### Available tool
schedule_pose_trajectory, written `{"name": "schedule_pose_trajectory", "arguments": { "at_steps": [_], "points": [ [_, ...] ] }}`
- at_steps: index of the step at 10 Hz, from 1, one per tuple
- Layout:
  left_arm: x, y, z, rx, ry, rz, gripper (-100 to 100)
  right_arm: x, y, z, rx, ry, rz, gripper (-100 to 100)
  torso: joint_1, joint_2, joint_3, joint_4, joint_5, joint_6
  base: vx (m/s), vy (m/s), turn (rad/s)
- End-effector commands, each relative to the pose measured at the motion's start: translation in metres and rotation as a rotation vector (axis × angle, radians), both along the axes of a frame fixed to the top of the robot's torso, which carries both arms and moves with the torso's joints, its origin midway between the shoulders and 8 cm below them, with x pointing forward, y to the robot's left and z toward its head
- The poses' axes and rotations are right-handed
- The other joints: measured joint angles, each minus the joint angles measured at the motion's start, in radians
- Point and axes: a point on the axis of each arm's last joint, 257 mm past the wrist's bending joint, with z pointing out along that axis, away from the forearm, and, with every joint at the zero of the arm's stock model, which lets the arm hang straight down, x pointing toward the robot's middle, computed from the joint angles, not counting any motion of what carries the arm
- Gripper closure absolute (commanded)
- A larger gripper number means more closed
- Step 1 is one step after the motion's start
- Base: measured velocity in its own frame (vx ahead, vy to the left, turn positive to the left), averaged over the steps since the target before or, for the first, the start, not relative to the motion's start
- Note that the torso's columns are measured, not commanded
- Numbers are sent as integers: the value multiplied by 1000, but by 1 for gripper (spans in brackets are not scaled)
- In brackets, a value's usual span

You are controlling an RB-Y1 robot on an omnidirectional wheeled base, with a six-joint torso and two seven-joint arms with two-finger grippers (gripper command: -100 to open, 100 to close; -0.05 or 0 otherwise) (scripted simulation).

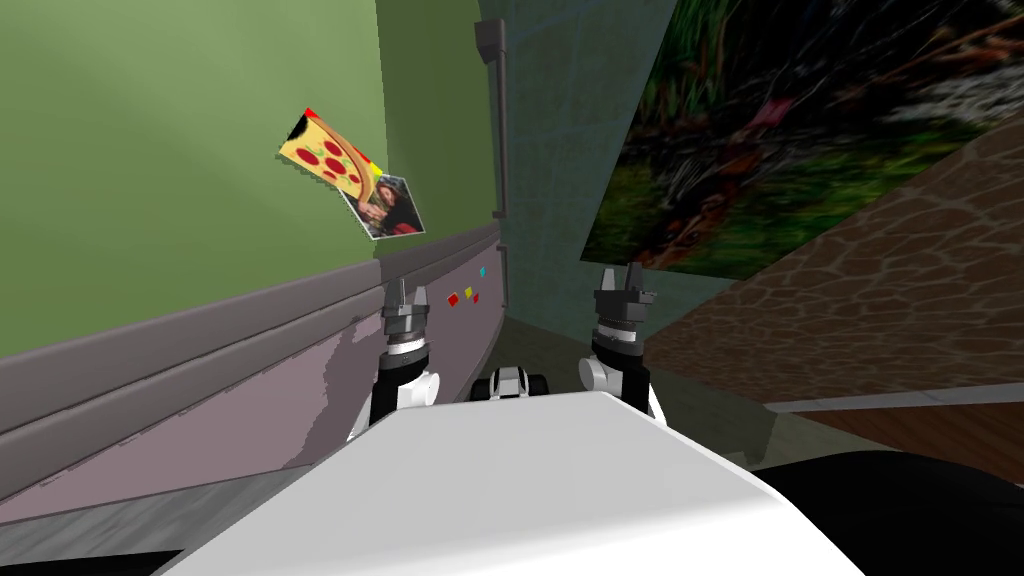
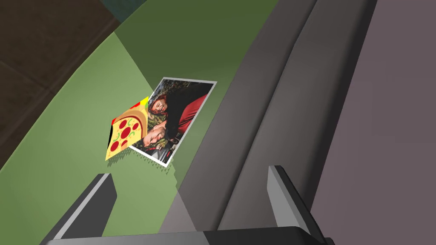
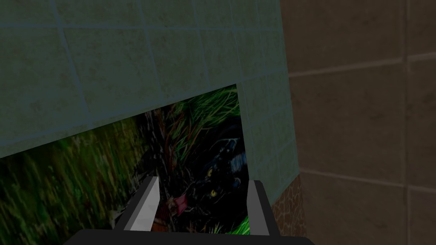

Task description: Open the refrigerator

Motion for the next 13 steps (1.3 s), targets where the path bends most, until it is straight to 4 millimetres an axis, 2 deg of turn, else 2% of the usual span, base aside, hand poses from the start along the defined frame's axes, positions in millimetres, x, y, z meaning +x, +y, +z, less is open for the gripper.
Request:
{"name": "schedule_pose_trajectory", "arguments": {
  "at_steps": [1,2,4,5,6,7,8,10,11,12,13],
  "points": [
    [20,-8,-7,59,23,-46,-100,0,0,0,0,0,0,0,0,3,-4,3,0,0,-24,18,-39],
    [21,-9,-5,62,16,-49,-100,0,0,0,0,0,0,0,0,3,-5,4,0,0,-16,16,-15],
    [41,-11,-10,90,37,-71,-100,0,0,0,0,0,0,0,-1,2,-6,4,-1,0,-24,14,-28],
    [43,-14,-4,91,22,-76,-100,0,0,0,0,0,0,0,0,0,-8,3,0,1,-27,12,-23],
    [54,-12,-11,99,45,-80,-100,0,0,0,0,0,0,0,0,-1,-9,3,-1,1,-27,14,-24],
    [56,-15,-2,100,23,-87,-100,0,0,0,0,0,0,0,0,-3,-10,3,-1,1,-31,9,-11],
    [67,-12,-12,105,54,-86,-100,0,0,0,0,0,0,0,0,-6,-13,5,-2,2,-37,6,-32],
    [70,-16,1,107,24,-95,-100,0,0,0,0,0,0,0,2,-11,-17,3,-2,3,-15,8,-18],
    [83,-13,-6,110,51,-95,-100,0,0,0,0,0,0,0,2,-10,-15,3,-1,1,-16,11,-23],
    [84,-16,3,111,28,-102,-100,0,0,0,0,0,0,0,4,-11,-16,3,-1,2,-16,4,-31],
    [97,-12,-4,113,59,-99,-100,0,0,0,0,0,0,0,4,-12,-17,3,0,2,-27,5,-35]
  ]
}}
